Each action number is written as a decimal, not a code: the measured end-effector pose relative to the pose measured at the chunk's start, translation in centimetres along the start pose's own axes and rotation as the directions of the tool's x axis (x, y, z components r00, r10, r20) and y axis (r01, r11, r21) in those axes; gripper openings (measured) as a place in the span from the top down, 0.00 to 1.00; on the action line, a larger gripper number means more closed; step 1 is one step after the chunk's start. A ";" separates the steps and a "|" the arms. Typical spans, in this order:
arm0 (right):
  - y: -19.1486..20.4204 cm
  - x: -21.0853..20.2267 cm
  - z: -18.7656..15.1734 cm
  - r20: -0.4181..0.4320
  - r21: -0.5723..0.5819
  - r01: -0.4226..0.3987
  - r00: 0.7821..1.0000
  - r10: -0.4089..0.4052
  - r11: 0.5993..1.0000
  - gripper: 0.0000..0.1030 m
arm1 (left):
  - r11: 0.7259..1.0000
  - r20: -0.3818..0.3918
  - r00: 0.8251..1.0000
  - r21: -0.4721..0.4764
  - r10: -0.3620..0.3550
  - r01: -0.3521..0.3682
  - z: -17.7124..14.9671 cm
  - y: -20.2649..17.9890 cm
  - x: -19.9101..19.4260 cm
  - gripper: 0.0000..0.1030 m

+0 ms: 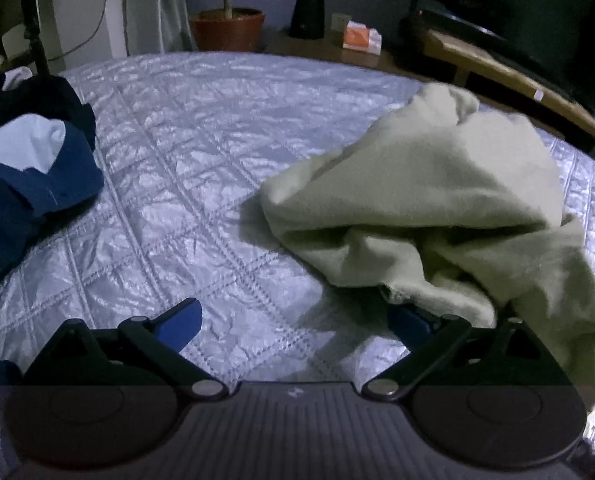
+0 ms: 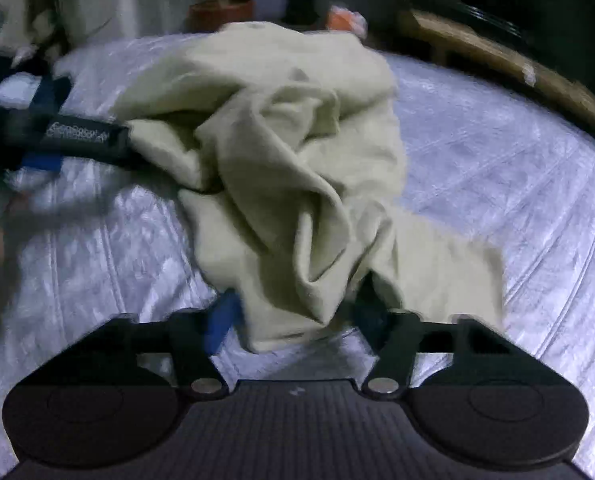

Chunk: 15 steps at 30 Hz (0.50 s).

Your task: Fold clothes

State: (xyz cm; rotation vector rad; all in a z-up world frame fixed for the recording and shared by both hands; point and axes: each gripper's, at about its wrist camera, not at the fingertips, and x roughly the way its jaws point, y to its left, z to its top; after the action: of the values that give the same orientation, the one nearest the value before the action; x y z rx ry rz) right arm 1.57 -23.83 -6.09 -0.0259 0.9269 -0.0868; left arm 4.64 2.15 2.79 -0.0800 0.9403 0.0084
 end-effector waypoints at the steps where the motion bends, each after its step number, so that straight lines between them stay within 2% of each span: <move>1: -0.4 -0.2 0.1 0.017 0.002 0.015 1.000 -0.015 1.000 0.40 | 1.000 -0.001 1.000 0.002 0.003 -0.003 0.2 0.9 0.0 0.04; 2: -1.1 -0.3 0.2 0.030 0.012 0.024 0.999 -0.024 1.000 0.40 | 1.000 0.004 1.000 0.005 0.007 -0.007 0.5 0.9 -0.1 0.04; 3: -1.6 0.0 0.3 0.023 0.013 0.023 0.999 -0.024 1.000 0.36 | 1.000 0.012 1.000 0.008 0.013 -0.014 0.7 0.8 -0.2 0.04; 5: -2.3 1.2 0.5 -0.024 -0.006 0.014 1.000 -0.014 1.000 0.20 | 0.999 0.037 0.999 0.010 0.033 -0.033 0.6 3.3 -2.4 0.04; 6: -2.6 1.4 0.5 -0.027 -0.013 -0.012 1.000 0.011 1.000 0.35 | 0.999 0.048 0.998 0.006 0.042 -0.042 0.2 4.0 -2.9 0.04; 8: -3.4 1.1 0.4 -0.007 -0.008 -0.095 0.995 0.095 0.995 0.88 | 0.999 0.060 0.997 -0.012 0.054 -0.053 -1.3 3.7 -2.5 0.04; 9: -3.4 0.7 0.4 -0.014 -0.030 -0.102 0.995 0.102 0.994 0.88 | 0.998 0.061 0.997 -0.026 0.057 -0.055 -1.3 3.6 -2.2 0.04; 12: -3.3 -0.9 -0.4 -0.042 -0.166 -0.040 0.999 0.034 0.985 0.89 | 0.995 0.054 0.996 -0.077 0.072 -0.067 -0.1 3.3 -2.1 0.04; 15: -5.2 -3.1 -1.5 -0.049 -0.229 0.091 0.993 -0.105 0.969 0.88 | 0.989 0.057 0.994 -0.119 0.092 -0.084 0.5 3.3 -1.5 0.04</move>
State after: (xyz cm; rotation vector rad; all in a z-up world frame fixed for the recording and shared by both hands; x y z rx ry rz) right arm -1.83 -28.69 -4.22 -0.2824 0.9927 -0.0739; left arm 4.00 5.47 4.09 -0.1452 0.8795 0.1467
